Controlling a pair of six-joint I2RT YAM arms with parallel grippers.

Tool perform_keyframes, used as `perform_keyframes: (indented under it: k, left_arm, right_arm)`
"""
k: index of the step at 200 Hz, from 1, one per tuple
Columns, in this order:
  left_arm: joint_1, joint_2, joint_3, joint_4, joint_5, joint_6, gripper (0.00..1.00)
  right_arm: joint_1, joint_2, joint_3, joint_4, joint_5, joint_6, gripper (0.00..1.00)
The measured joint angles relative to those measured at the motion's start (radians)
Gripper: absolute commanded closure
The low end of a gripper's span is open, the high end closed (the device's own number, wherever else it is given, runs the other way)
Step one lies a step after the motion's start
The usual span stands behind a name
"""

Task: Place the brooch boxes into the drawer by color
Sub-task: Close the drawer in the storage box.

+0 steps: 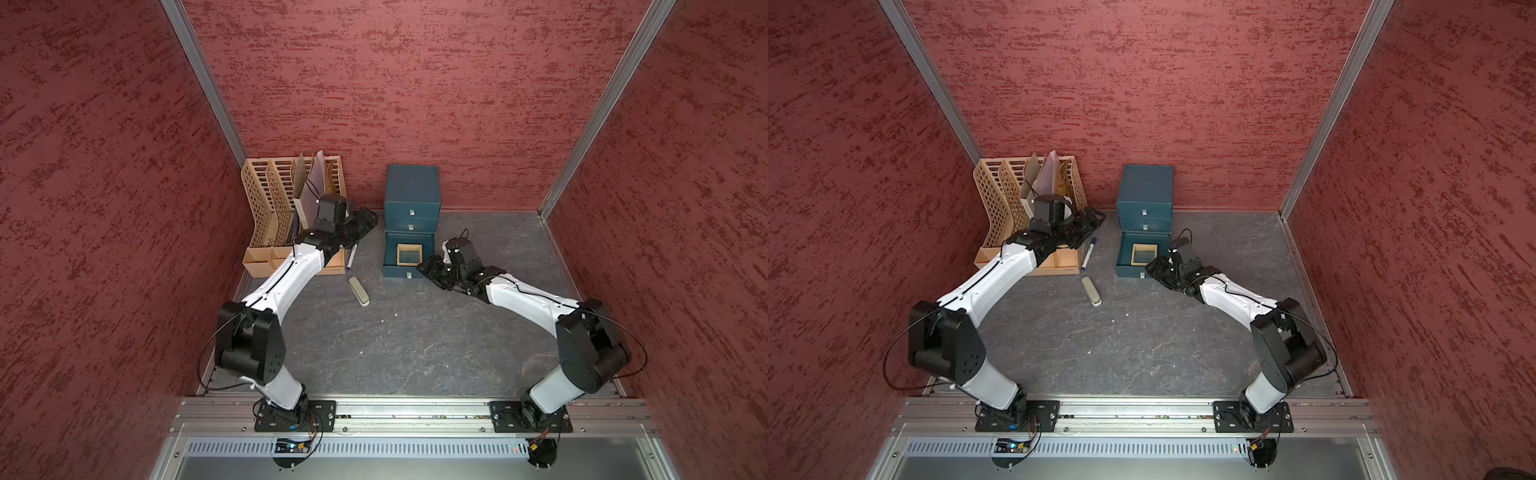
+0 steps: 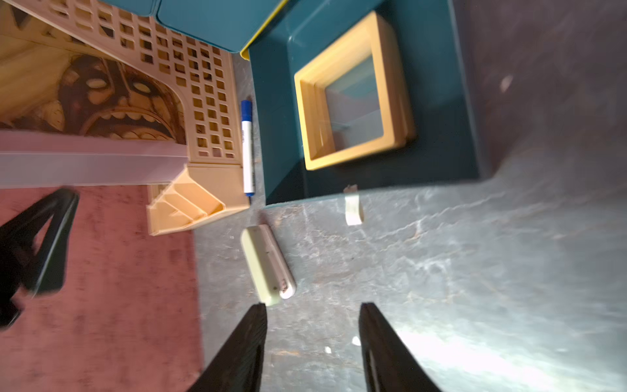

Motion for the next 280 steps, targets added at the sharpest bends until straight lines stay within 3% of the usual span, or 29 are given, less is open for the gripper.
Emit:
perform_keyframes:
  k: [44,106,206,280]
  left_arm:
    - [0.012,0.233,0.218,0.082,0.071,0.043,0.11]
    - [0.011,0.429,0.418,0.090,0.098,0.079,0.13]
    - [0.006,0.505,0.522,0.003,0.048,0.113,0.20]
    - [0.004,0.505,0.525,-0.004,0.043,0.113,0.20]
  right_arm:
    - [0.000,-0.007,-0.192,0.338,-0.083,0.224,0.43]
    - [0.000,0.064,-0.290,0.636,-0.117,0.383,0.43]
    - [0.005,0.295,-0.347,1.004,-0.062,0.578,0.50]
    - [0.010,0.433,-0.266,1.072,0.004,0.652,0.59]
